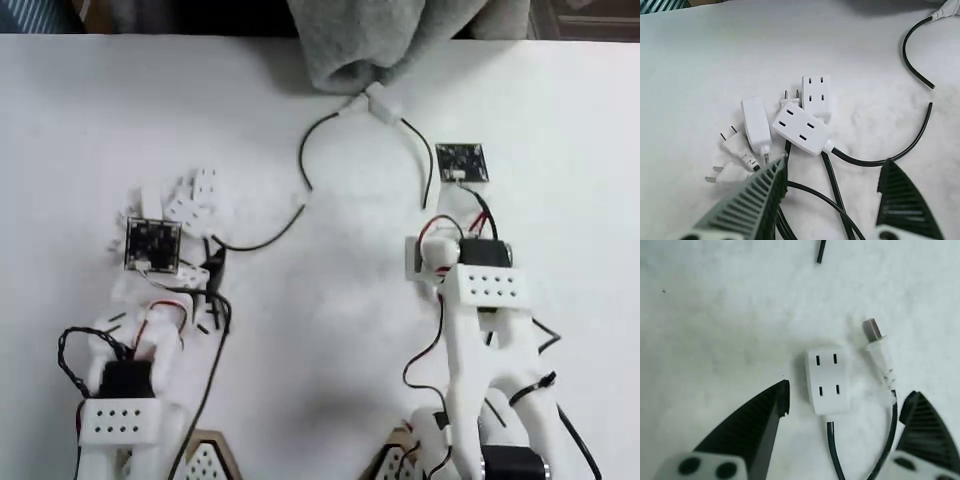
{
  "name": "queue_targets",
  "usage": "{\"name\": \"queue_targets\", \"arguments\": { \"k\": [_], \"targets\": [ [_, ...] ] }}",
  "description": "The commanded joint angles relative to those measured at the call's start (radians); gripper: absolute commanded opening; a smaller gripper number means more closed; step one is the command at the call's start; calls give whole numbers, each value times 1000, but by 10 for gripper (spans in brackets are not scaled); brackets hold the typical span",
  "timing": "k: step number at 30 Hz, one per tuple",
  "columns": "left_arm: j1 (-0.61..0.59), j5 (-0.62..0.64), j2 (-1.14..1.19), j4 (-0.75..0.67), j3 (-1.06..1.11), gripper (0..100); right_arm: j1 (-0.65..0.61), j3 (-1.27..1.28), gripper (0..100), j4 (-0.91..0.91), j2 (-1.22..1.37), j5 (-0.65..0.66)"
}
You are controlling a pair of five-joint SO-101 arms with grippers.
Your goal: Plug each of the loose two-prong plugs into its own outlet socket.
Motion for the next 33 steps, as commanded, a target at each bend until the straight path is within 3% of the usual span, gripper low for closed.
{"name": "queue_targets", "arguments": {
  "k": [1, 9, 19, 27, 33],
  "targets": [
    [13, -6, -13, -20, -5, 290, 7, 52, 341, -85, -31, -49],
    [8, -6, -13, -20, -5, 290, -59, 97, 341, -133, 54, -44],
    [7, -6, -13, -20, -5, 290, -45, -155, 334, -47, 453, -44],
    [7, -6, -13, -20, -5, 290, -30, -230, 107, -10, 519, -44],
    [7, -6, -13, -20, -8, 290, -38, -265, 71, -10, 512, -55]
  ]
}}
